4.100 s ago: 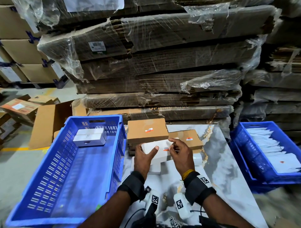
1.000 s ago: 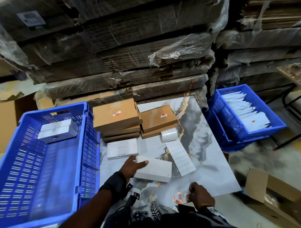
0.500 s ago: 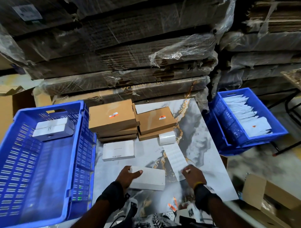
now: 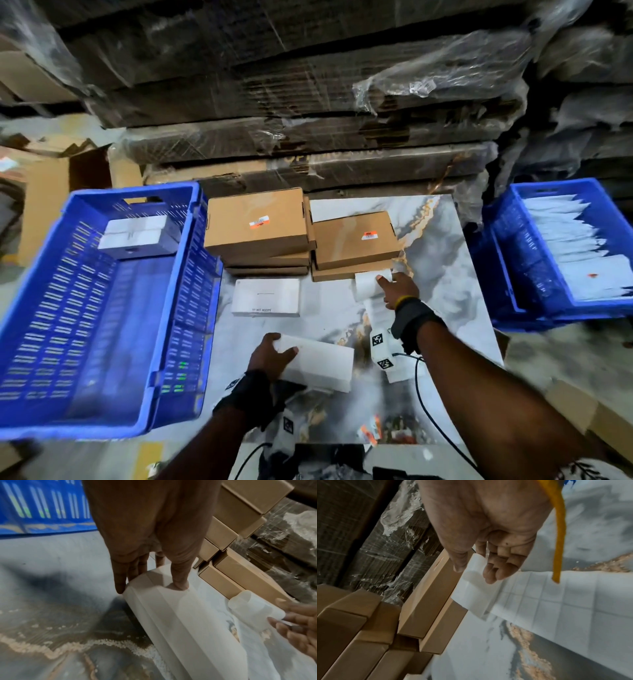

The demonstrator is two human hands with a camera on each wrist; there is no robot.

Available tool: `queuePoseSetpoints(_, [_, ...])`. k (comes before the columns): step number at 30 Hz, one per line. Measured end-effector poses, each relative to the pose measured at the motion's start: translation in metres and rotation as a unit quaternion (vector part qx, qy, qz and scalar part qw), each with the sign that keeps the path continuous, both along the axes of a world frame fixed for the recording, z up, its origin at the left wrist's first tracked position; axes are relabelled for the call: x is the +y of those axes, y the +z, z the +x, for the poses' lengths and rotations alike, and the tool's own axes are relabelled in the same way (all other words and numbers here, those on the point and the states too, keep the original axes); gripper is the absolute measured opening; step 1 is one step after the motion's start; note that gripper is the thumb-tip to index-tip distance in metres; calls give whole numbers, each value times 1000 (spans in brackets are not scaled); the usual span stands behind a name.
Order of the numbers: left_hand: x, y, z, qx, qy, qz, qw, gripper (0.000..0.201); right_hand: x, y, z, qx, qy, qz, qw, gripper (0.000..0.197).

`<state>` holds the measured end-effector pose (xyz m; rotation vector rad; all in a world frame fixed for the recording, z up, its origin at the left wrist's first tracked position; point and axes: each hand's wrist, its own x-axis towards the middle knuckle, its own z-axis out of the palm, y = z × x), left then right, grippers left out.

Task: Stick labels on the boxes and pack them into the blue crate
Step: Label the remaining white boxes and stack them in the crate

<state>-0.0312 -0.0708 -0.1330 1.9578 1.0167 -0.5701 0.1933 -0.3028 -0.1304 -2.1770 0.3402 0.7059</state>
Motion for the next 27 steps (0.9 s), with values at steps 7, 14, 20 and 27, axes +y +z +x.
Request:
queuePoseSetpoints(7, [0,4,10,-2,8,-11,1000,56,-3,23,-28,-143,-3,31,989,45])
queuePoseSetpoints(14, [-36,97,64,-210,-2,-67,975,29,-2,81,-56,-184,20,240,953,30])
queuePoseSetpoints(20, [-56,145,91,-259,64,-249,931,58,-3,126,-70,-191,69,362,910,33])
queuePoseSetpoints(27, [-62,167,93,-374,70,-309,872,32,-6,139,-77,-204,107,361,904,45])
